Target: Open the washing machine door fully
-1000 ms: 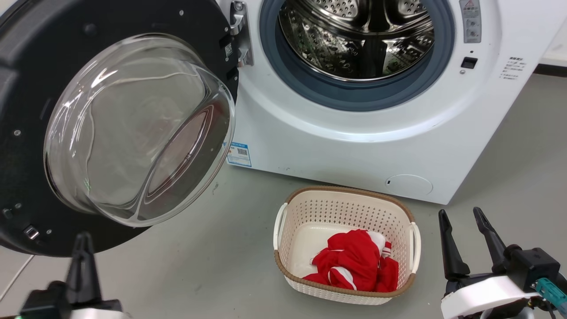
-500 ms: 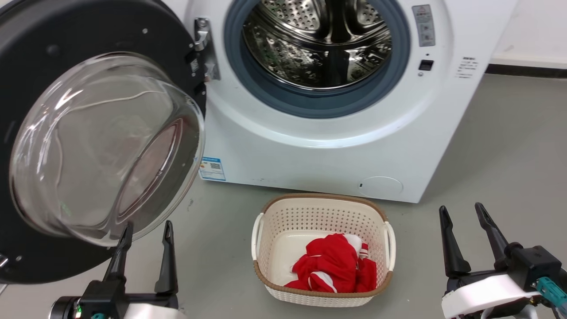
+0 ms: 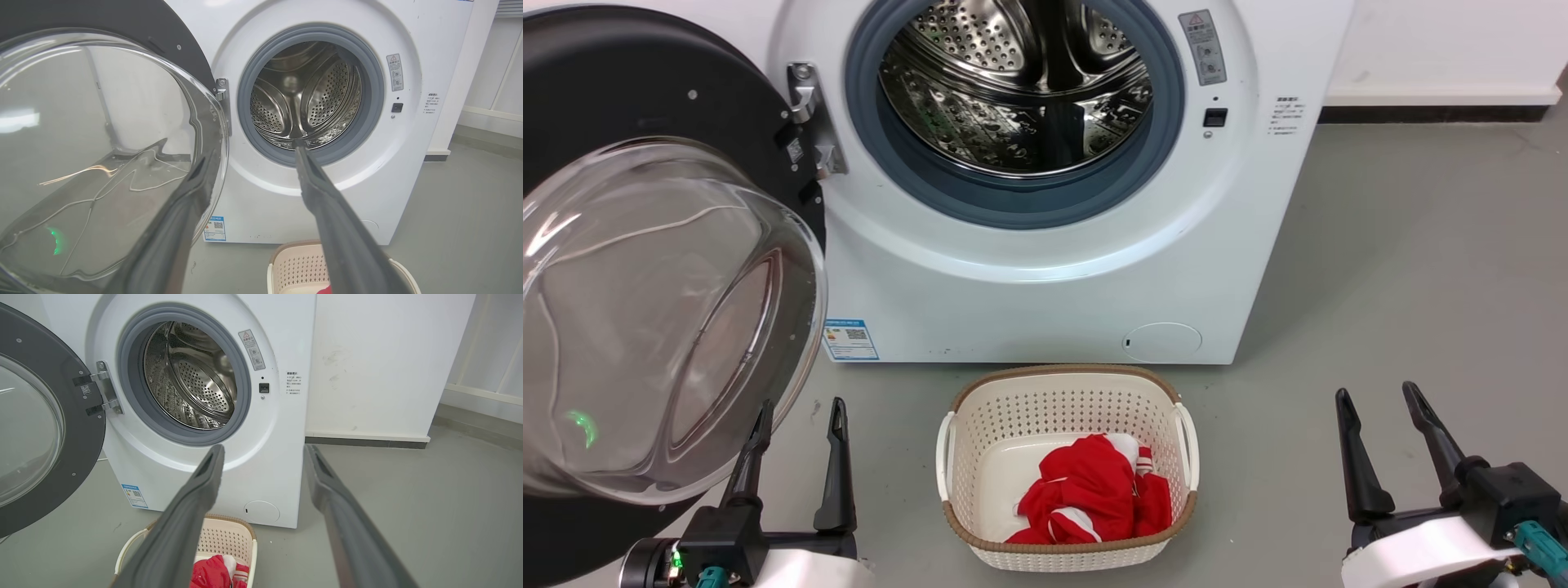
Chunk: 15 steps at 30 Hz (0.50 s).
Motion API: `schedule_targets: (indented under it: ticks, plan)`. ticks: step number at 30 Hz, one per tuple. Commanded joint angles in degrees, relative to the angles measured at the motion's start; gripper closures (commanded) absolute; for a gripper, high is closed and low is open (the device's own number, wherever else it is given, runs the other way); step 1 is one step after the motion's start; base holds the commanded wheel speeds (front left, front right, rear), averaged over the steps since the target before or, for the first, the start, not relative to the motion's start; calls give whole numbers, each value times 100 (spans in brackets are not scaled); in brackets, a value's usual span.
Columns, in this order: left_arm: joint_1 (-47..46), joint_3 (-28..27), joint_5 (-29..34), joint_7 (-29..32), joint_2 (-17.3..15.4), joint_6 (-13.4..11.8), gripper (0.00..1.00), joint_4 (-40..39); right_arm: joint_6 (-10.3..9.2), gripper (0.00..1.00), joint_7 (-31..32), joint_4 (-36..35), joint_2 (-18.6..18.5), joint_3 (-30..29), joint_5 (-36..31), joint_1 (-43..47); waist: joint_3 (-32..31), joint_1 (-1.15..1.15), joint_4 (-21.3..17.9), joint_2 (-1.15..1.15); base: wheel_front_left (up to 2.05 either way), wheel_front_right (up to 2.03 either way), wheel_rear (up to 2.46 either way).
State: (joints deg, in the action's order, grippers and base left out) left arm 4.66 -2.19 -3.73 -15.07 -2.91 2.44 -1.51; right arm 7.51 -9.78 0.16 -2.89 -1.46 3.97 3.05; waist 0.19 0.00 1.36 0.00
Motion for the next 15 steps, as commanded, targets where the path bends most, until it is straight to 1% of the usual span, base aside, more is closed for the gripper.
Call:
schedule_targets:
  ticks: [1,15]
  plan:
    - [-65,-14,5,-12,2,7,0,27,-4,0,12,-17,6,-11,-5,74,11,0,-77,0,0,0,0]
    - [-87,-92,67,-12,2,94,0,54,-4,0,0,-34,6,14,26,105,35,0,-188,0,0,0,0]
